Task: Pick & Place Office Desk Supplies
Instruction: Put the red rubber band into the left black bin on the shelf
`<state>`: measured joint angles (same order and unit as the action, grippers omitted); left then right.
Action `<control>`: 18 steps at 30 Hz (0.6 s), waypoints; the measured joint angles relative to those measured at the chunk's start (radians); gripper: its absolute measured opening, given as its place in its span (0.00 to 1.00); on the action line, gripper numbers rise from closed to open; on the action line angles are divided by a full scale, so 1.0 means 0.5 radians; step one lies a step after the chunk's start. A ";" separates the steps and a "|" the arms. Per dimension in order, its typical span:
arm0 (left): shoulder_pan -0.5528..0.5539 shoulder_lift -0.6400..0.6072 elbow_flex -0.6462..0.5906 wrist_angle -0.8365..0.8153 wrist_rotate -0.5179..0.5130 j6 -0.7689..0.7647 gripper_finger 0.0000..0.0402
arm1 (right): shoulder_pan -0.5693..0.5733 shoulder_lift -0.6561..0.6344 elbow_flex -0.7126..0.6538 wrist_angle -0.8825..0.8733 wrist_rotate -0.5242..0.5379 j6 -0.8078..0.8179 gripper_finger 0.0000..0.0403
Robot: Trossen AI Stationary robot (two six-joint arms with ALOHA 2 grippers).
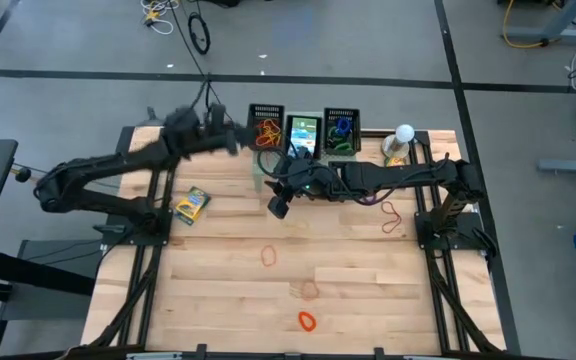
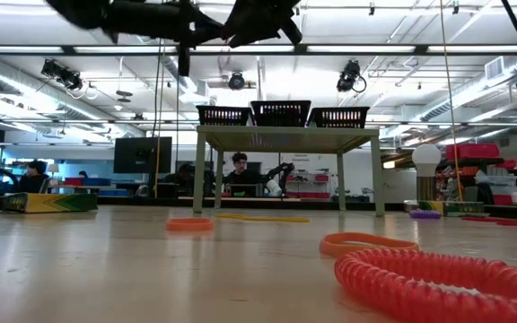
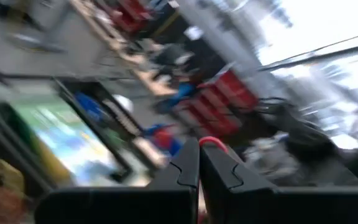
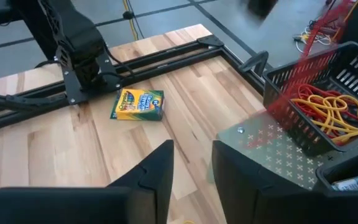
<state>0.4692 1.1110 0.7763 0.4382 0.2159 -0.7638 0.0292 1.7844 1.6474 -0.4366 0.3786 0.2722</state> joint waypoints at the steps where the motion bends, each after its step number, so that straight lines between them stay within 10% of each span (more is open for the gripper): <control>1: 0.052 0.012 0.114 -0.181 0.017 0.094 0.01 | 0.000 0.000 0.000 0.000 0.002 0.000 0.30; 7: 0.331 0.212 0.727 -1.221 0.092 0.703 0.01 | 0.000 0.000 0.000 0.019 0.006 -0.067 0.27; 18: 0.441 0.810 1.318 -2.011 0.001 1.204 0.02 | -0.001 0.000 0.000 0.046 0.004 -0.158 0.03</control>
<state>0.6898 1.5163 1.4353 -0.5671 0.2163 -0.1617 0.0288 1.7844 1.6474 -0.4134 0.3805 0.1932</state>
